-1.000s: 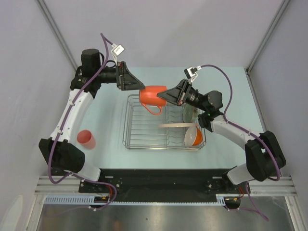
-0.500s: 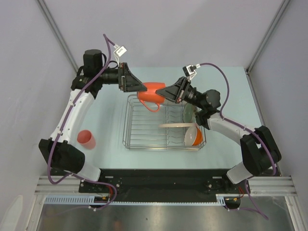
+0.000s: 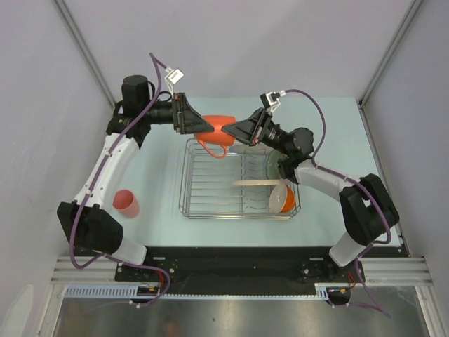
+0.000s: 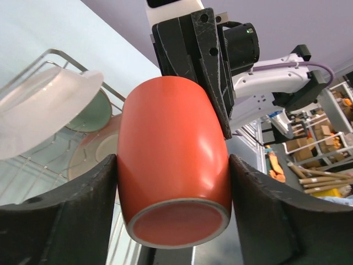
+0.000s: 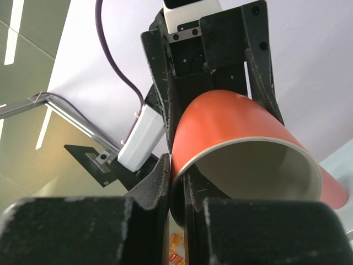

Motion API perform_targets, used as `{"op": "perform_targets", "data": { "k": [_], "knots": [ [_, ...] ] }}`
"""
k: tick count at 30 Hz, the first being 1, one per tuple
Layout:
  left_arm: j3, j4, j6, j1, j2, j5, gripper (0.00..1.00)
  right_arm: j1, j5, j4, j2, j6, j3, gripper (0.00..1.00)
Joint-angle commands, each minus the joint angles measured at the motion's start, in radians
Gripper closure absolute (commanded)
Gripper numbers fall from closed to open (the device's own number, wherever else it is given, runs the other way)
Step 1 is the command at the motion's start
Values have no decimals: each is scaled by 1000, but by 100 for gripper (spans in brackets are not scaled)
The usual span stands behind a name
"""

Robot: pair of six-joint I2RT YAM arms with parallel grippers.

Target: Load the mixed dishes into the dish rack

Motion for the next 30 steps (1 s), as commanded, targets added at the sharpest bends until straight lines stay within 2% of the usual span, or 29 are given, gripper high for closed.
{"op": "perform_targets", "data": {
  "k": [1,2,4,5,7,8,10,13,16,17,23,27,30],
  "knots": [
    [9,25,-19,-23,-20,49,43,27,70,202,19,5,70,100],
    [11,23,-19,-23,-19,52,55,26,72,203,22,5,70,100],
    [19,17,-12,-23,-14,54,65,27,69,199,25,-2,72,100],
    [20,10,-10,-23,-13,57,79,27,67,197,27,-5,72,100],
    [41,-19,26,-21,-8,51,97,27,56,173,25,-18,70,100],
    [55,-71,46,-21,-7,38,100,26,50,157,21,-23,70,100],
    [97,-128,109,-18,3,29,100,14,18,84,4,-52,70,100],
    [143,-229,184,5,9,2,100,0,-29,-69,-27,-107,67,77],
    [190,-375,291,14,20,-43,100,-25,-43,-212,-79,-192,46,61],
    [193,-421,309,14,21,-54,100,-37,-43,-247,-103,-210,42,45],
    [184,-515,385,40,18,-77,100,-100,-75,-481,-176,-347,4,16],
    [215,-602,479,37,41,-256,100,-213,-51,-685,-286,-465,-19,11],
    [206,-638,527,11,73,-489,100,-258,-10,-814,-392,-552,-24,11]
  ]
}}
